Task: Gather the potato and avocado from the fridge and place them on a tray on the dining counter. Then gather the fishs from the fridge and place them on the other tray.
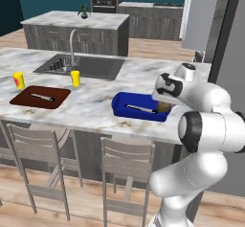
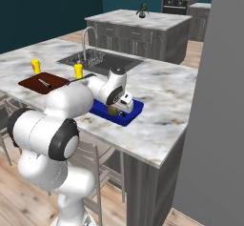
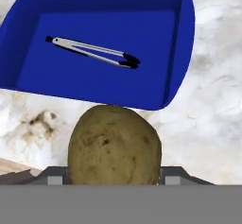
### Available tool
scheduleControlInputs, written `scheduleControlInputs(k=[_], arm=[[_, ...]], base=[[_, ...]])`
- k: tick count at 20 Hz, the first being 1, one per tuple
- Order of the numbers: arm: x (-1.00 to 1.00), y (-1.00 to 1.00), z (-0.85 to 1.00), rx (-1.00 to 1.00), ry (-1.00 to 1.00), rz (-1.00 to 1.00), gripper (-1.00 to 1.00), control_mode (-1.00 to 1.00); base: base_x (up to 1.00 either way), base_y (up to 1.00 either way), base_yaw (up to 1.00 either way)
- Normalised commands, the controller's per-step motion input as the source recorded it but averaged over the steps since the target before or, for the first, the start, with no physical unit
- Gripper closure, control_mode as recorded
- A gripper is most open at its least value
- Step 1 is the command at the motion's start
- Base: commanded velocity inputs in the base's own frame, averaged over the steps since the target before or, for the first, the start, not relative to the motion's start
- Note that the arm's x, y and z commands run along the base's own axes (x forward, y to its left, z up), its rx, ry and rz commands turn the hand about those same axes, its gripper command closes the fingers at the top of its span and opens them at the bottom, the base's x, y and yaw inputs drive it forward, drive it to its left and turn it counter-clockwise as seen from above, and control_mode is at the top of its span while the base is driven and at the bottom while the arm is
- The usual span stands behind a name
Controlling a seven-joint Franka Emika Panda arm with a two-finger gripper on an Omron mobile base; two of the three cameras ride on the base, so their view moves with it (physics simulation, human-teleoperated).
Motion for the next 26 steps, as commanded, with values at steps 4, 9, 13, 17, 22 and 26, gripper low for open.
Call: scheduleControlInputs(k=[4, 9, 13, 17, 22, 26], arm=[[0.59, -0.13, -0.2, 0.0, 0.08, 0.0, 1.0, -1.0], [0.59, -0.21, -0.16, 0.0, 0.07, 0.0, 1.0, -1.0], [0.62, -0.17, -0.21, 0.0, 0.08, 0.0, 1.0, -1.0], [0.59, -0.09, -0.26, 0.0, 0.07, 0.0, 1.0, -1.0], [0.5, -0.01, -0.34, -0.04, 0.04, 0.0, 1.0, -1.0], [0.56, 0.0, -0.32, -0.04, 0.04, 0.0, 1.0, -1.0]], base=[[0.0, 0.0, 0.0], [0.0, 0.0, 0.0], [0.0, 0.0, 0.0], [0.0, 0.0, 0.0], [0.0, 0.0, 0.0], [0.0, 0.0, 0.0]])
